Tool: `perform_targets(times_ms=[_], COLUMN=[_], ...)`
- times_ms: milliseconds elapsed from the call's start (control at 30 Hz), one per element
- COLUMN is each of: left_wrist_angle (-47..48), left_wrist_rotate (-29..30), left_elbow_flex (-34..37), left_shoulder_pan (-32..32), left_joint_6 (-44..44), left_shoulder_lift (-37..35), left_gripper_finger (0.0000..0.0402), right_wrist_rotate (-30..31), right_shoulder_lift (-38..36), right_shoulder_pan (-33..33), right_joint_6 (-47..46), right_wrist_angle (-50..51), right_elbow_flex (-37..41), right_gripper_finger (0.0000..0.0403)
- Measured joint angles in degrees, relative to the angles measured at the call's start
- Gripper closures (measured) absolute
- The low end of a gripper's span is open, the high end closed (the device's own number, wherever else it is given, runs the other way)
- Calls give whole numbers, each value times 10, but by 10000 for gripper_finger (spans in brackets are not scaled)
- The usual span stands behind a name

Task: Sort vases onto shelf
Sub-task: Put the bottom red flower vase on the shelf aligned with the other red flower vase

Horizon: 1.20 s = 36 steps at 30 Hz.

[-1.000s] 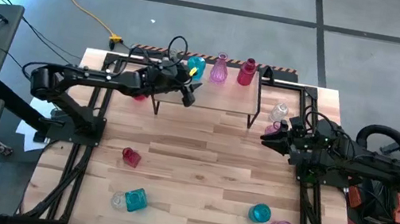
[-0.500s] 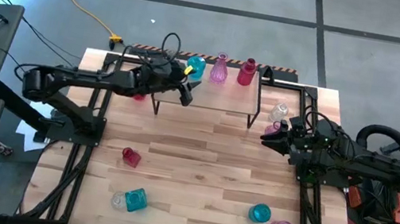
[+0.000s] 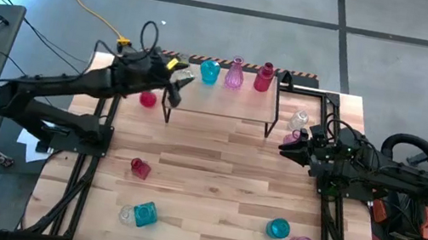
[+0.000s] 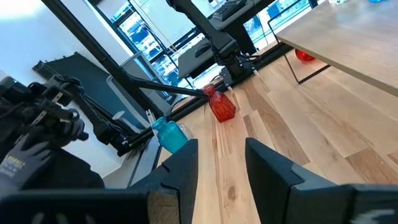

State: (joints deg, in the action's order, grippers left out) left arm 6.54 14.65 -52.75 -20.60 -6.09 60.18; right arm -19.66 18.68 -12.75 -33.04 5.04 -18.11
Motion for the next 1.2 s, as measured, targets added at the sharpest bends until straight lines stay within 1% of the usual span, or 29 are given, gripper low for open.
perform_targets(times_ms=[167, 267, 433, 600, 700, 867, 1000, 1200], left_wrist_angle=[121, 184, 261, 321, 361, 438, 489, 525], left_wrist_rotate=[15, 1, -49, -123, -154, -159, -160, -159], left_elbow_flex=[0, 0, 0, 0, 0, 0, 0, 0], left_shoulder_pan=[0, 0, 0, 11, 31, 82, 120, 184], left_joint_6=[3, 26, 44, 44, 44, 81, 147, 256], left_shoulder_lift=[-56, -84, -119, -141, -146, -143, -138, -122], left_gripper_finger=[202, 202, 202, 202, 202, 202, 202, 202], right_wrist_rotate=[0, 0, 0, 0, 0, 0, 0, 0], right_shoulder_lift=[0, 0, 0, 0, 0, 0, 0, 0], right_shoulder_pan=[0, 0, 0, 0, 0, 0, 0, 0], right_joint_6=[0, 0, 0, 0, 0, 0, 0, 0], right_wrist_angle=[0, 0, 0, 0, 0, 0, 0, 0], right_elbow_flex=[0, 0, 0, 0, 0, 0, 0, 0], right_gripper_finger=[289, 289, 289, 289, 289, 289, 289, 289])
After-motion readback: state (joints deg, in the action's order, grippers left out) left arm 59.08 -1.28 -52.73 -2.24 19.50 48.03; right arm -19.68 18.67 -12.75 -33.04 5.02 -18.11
